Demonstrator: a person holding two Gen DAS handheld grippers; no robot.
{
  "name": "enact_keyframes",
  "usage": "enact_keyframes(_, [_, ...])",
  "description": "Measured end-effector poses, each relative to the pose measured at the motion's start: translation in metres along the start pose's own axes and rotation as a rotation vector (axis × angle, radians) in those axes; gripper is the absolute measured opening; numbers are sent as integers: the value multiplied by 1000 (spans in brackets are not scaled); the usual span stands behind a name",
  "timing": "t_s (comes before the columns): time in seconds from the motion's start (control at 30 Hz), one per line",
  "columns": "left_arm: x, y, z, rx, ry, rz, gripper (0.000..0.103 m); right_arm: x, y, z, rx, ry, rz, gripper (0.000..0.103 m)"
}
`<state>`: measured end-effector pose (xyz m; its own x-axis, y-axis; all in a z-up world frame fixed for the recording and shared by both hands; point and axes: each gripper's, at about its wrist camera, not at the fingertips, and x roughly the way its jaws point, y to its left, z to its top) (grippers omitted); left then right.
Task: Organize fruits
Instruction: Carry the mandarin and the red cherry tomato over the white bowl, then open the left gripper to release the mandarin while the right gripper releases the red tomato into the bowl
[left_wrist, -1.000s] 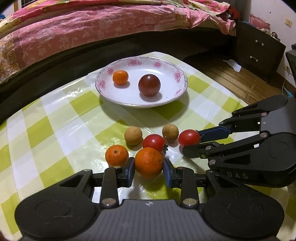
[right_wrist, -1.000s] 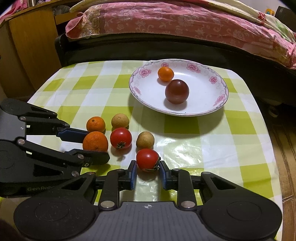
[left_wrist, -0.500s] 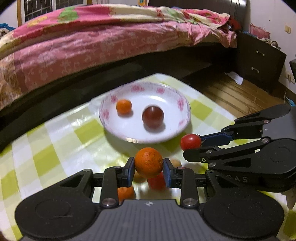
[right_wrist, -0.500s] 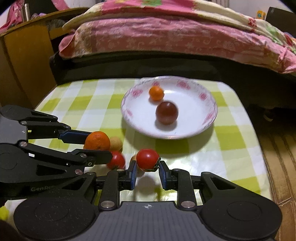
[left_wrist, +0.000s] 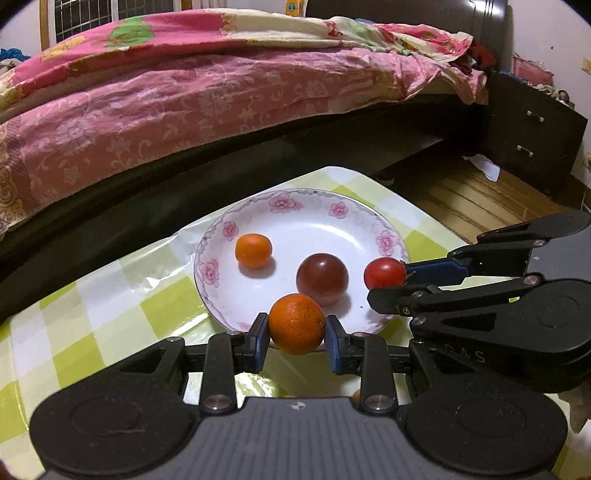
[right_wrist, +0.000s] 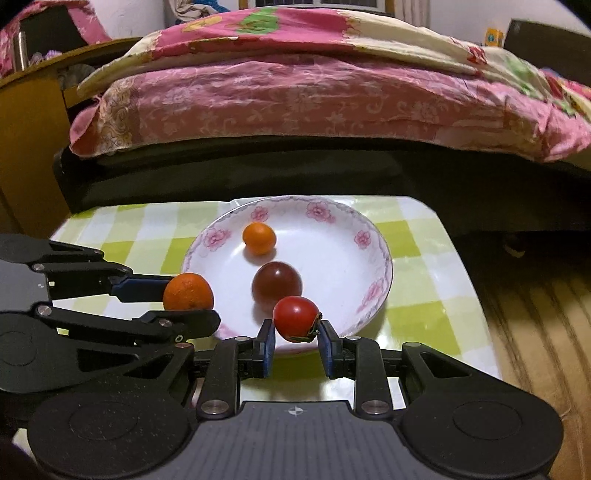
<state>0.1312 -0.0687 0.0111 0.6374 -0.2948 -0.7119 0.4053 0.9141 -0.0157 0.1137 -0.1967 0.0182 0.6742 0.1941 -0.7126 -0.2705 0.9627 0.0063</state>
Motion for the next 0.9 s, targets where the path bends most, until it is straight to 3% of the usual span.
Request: enact_keyframes(0.9, [22, 9, 8, -24, 19, 18, 40, 24, -7, 5, -4, 11, 0, 24])
